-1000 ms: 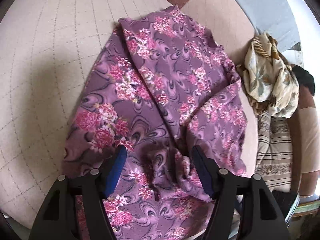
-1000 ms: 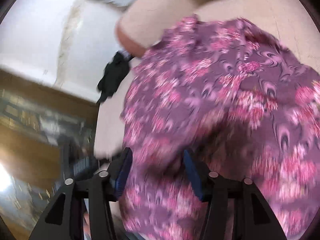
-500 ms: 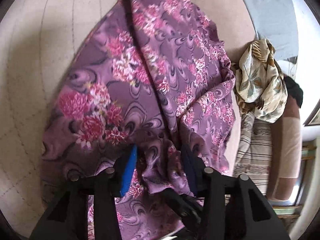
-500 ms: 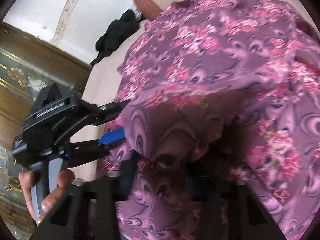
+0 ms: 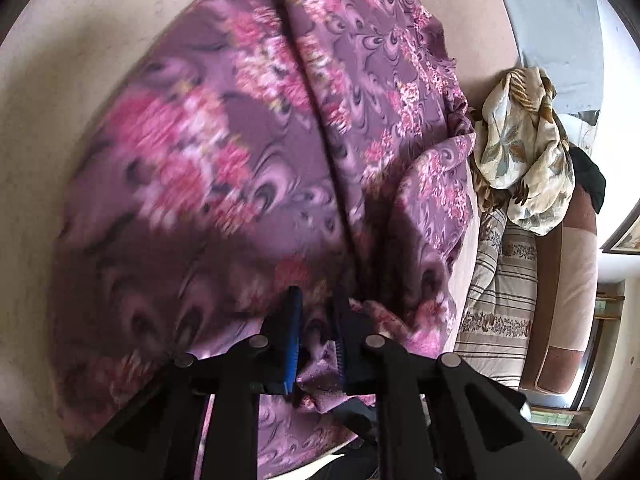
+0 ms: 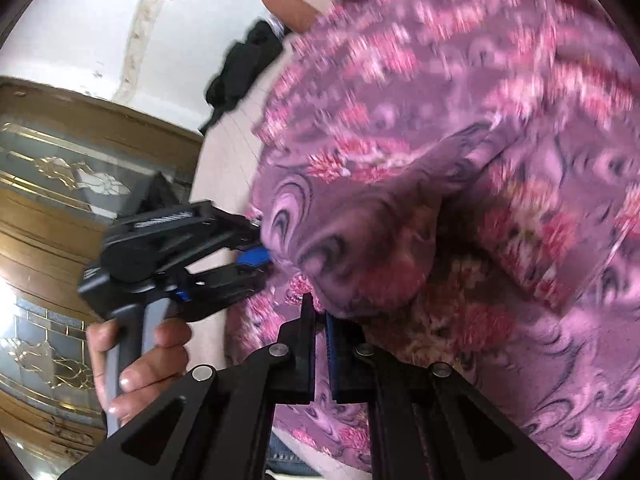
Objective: Fold small clothes
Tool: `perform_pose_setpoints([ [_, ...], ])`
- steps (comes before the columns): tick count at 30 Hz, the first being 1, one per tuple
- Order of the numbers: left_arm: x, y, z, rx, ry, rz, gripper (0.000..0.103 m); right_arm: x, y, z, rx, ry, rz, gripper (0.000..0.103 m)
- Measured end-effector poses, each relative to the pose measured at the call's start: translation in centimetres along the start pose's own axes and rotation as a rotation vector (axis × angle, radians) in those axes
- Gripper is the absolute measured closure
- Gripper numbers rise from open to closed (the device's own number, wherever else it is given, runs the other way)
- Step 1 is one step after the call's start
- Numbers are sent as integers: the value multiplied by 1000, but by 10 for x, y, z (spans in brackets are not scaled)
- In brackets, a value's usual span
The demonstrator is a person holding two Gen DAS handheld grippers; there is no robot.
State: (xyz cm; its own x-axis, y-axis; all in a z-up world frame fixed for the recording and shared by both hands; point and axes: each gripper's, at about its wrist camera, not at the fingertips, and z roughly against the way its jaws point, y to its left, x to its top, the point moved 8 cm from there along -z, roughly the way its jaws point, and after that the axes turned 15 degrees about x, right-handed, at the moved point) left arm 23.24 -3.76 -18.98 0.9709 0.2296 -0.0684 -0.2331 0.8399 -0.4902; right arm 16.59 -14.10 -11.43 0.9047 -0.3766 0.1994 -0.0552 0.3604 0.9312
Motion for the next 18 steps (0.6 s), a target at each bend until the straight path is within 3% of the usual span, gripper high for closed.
perform_pose_setpoints([
  [3,-16,16,17,40,-30,16,92,-6,8,3,100,-13,-27,97],
  [4,-22,19,26,60,-66,-8,98,-6,15,5,158,-24,-22,97],
  [6,-31,27,40,133,-155,-32,99,-10,25,5,232,-5,-16,97],
  [8,-36,40,41,201,-189,-29,97,-18,18,-9,194,81,-14,95],
  [11,-31,50,37,191,-159,5,95,-26,2,-22,10,157,42,91],
  [12,-30,49,43,208,-181,-5,94,-27,4,-22,7,172,47,81],
  [13,-28,48,51,232,-216,-19,85,-27,11,-17,12,181,55,61],
  [14,-26,44,61,260,-258,-39,70,-23,20,-7,18,170,82,52],
  [15,-26,36,77,285,-312,-66,64,-17,31,8,32,139,119,44],
  [16,-27,27,89,283,-345,-81,58,-7,42,26,52,103,152,44],
  [18,-27,-3,115,268,-396,-131,54,20,56,64,102,34,171,44],
])
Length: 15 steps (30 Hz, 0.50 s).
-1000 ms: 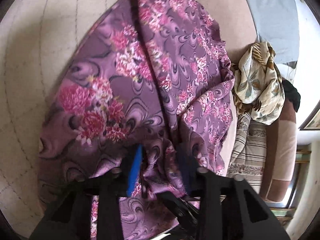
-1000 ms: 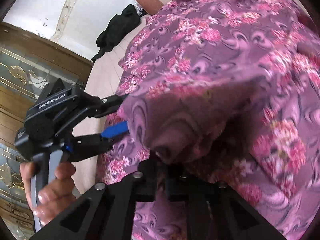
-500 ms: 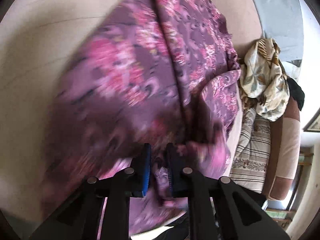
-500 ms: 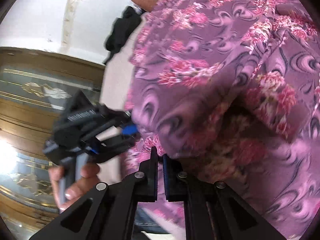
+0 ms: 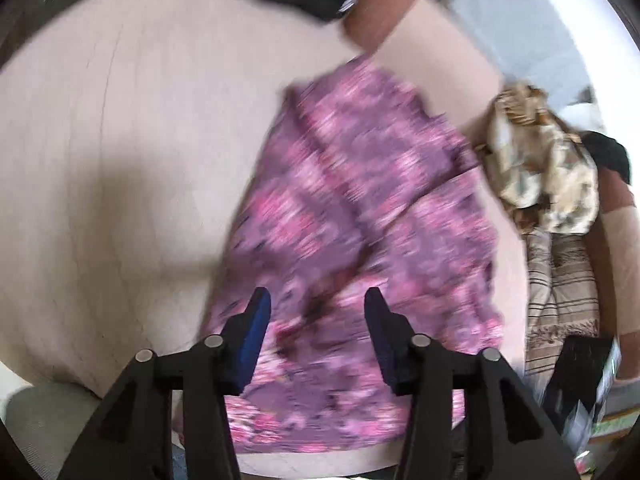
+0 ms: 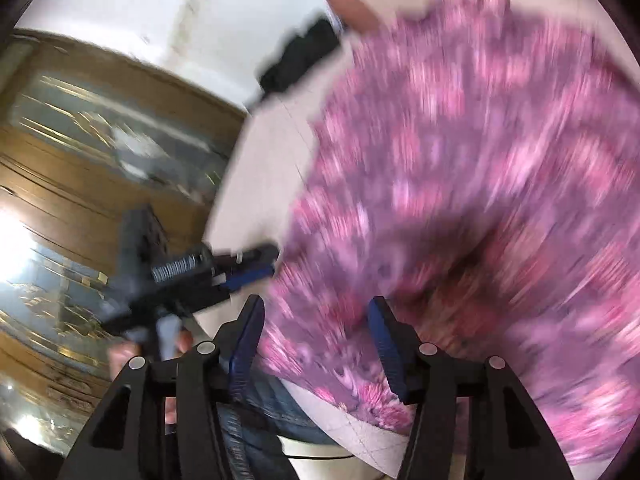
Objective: Fold small clothes
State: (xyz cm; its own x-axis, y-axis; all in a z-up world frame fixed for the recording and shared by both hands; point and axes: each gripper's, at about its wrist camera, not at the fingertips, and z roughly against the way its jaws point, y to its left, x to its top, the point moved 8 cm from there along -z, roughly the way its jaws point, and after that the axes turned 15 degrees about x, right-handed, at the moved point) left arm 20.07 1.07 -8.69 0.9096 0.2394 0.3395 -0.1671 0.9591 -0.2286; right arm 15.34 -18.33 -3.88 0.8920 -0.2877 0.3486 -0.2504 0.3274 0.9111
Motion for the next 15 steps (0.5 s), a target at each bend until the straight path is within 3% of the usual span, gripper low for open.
perform_pose_setpoints([
  [4,36,-68,27,-34,-62,-112,33,94,-33,82,-76,-186,-48,44],
  [8,89,-167,-4,8,-96,-271,30,185,-126,126,-164,-329,-237,44],
  [10,106,-207,-35,16,-73,-330,30,199,-161,132,-160,-363,-325,44],
  [13,124,-258,-83,66,-66,-400,30,186,-201,137,-112,-380,-466,45],
  [15,135,-294,-119,125,-56,-465,30,179,-219,141,-72,-371,-551,54],
])
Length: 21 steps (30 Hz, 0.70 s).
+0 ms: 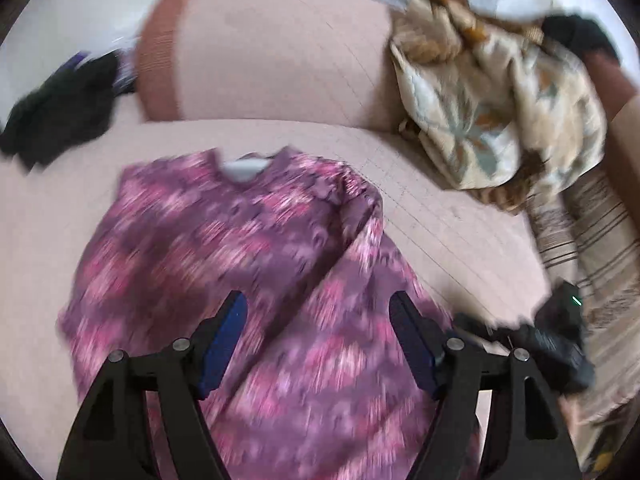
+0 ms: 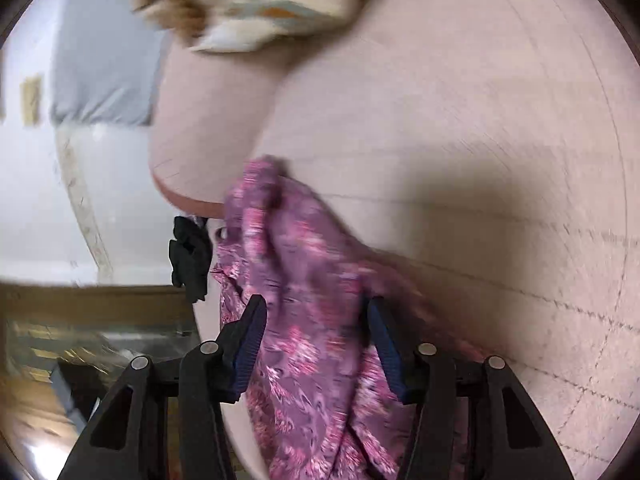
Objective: Fold small clothes
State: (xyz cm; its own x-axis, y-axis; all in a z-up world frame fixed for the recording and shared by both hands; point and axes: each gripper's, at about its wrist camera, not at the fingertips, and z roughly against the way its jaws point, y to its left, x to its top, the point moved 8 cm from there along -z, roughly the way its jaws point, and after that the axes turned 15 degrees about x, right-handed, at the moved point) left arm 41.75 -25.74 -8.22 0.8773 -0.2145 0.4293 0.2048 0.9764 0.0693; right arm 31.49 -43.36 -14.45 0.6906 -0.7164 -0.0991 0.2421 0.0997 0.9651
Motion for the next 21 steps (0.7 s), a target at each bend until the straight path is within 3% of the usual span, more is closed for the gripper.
perform_pose_setpoints([
  [5,40,-51,-58,103,63,-100,30,13,-14,-11,114,54,-118,60],
  [9,58,-71,-108,266,88,-208,31,19,-8,-13,82,65,-60,61],
  [11,58,-75,-124,300,119,-232,37,24,-17,-13,61,49,-48,65],
  [12,58,-75,-130,298,138,-241,45,24,-20,-16,49,54,-52,81],
  [13,59,-74,-130,263,145,-222,56,24,-25,-17,35,62,-61,88],
  [14,63,-73,-128,238,141,-201,79,24,-28,-18,33,60,-72,88],
  [15,66,-71,-123,214,134,-182,92,25,-30,-16,35,47,-85,90],
  [16,70,-69,-116,164,133,-154,97,26,-29,-14,34,41,-85,91],
  [19,84,-55,-97,36,101,-49,97,28,-21,-2,44,6,-63,92],
  [21,90,-40,-93,-45,129,31,98,29,-20,2,50,-13,-60,92],
])
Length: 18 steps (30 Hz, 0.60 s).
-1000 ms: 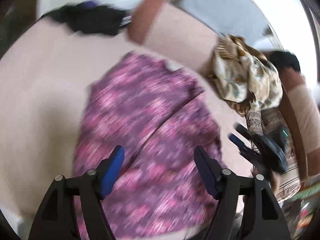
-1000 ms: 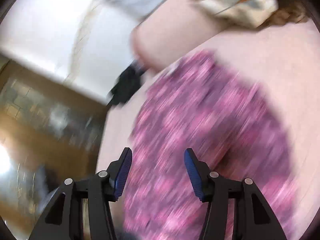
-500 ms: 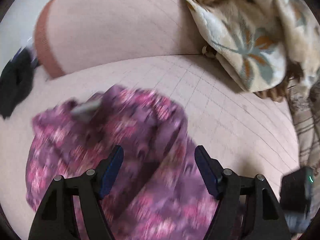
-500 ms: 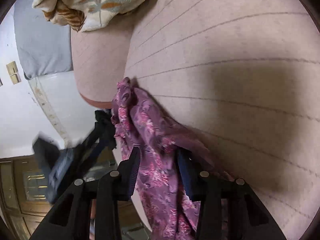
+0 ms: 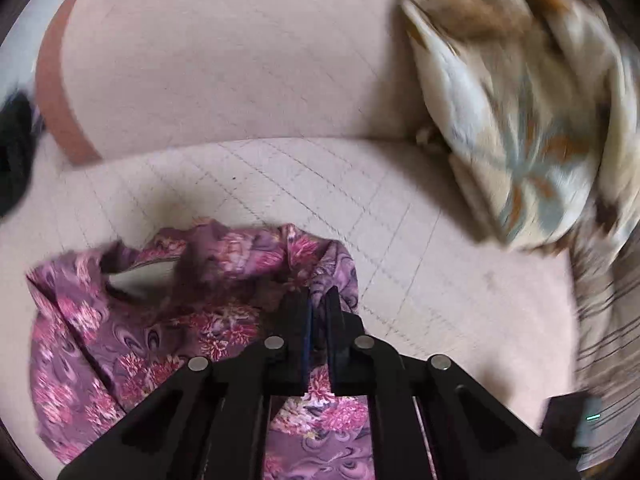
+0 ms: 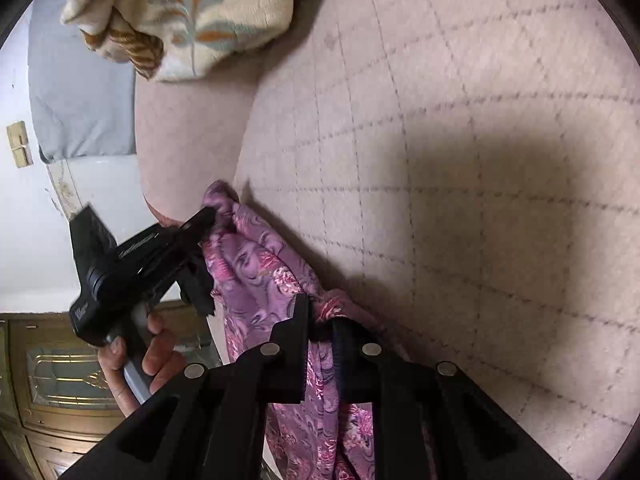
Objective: Fold small clothes
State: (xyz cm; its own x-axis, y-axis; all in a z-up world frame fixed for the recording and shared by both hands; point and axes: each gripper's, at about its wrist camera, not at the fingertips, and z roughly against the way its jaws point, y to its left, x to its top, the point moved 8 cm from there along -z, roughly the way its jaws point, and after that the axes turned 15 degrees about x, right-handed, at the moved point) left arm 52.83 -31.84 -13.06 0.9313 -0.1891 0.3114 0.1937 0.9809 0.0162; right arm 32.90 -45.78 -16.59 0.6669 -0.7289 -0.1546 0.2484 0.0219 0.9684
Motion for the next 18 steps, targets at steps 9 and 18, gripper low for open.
perform_pose_setpoints([
  [9,-8,39,-44,-141,162,264,97,7,-21,6,-47,-15,-42,93],
  [18,16,19,-39,-69,73,169,87,13,-26,10,-58,-27,-21,93],
])
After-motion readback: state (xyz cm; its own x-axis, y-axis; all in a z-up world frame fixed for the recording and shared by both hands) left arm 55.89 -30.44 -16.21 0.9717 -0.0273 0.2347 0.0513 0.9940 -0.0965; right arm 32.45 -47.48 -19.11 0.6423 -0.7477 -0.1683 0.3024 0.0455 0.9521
